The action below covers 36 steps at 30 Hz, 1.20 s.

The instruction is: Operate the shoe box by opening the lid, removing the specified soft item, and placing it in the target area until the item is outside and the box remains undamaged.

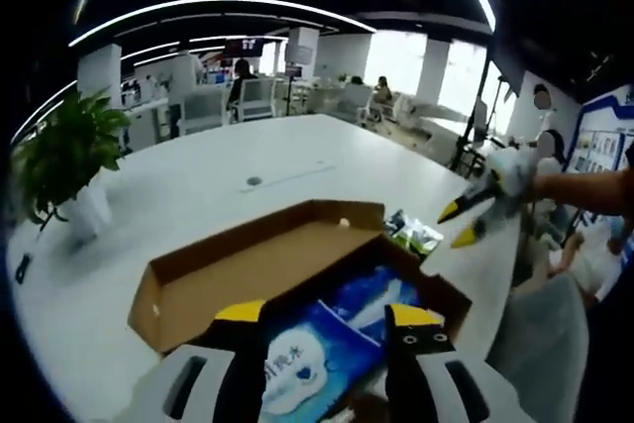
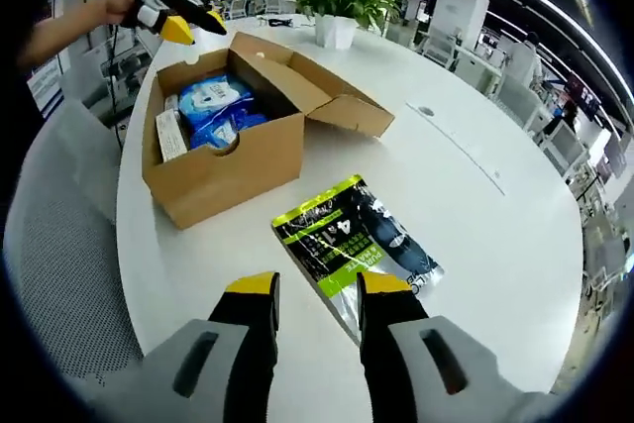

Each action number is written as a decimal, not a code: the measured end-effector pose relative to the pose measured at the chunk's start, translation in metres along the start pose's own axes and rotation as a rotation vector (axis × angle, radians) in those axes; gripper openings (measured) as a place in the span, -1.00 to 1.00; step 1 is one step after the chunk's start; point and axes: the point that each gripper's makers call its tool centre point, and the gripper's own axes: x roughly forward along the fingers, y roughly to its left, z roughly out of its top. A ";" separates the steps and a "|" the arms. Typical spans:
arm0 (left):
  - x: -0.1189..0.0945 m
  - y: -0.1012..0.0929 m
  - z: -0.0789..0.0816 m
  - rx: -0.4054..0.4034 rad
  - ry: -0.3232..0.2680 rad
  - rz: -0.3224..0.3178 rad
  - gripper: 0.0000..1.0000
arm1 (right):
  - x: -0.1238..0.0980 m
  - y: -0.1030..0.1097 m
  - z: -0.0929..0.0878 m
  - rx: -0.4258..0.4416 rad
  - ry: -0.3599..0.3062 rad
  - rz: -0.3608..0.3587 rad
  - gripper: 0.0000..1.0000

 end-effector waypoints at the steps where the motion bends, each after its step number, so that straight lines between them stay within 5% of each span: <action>1: -0.002 0.001 -0.001 0.004 -0.001 0.001 -0.02 | -0.001 0.000 0.003 0.010 -0.007 -0.001 -0.37; 15: -0.024 0.012 -0.023 0.005 -0.017 0.025 0.32 | -0.010 0.027 0.062 0.071 -0.135 0.021 -0.26; 36: -0.055 0.031 -0.055 -0.047 -0.001 0.142 0.25 | 0.021 0.072 0.118 0.044 -0.198 0.108 -0.22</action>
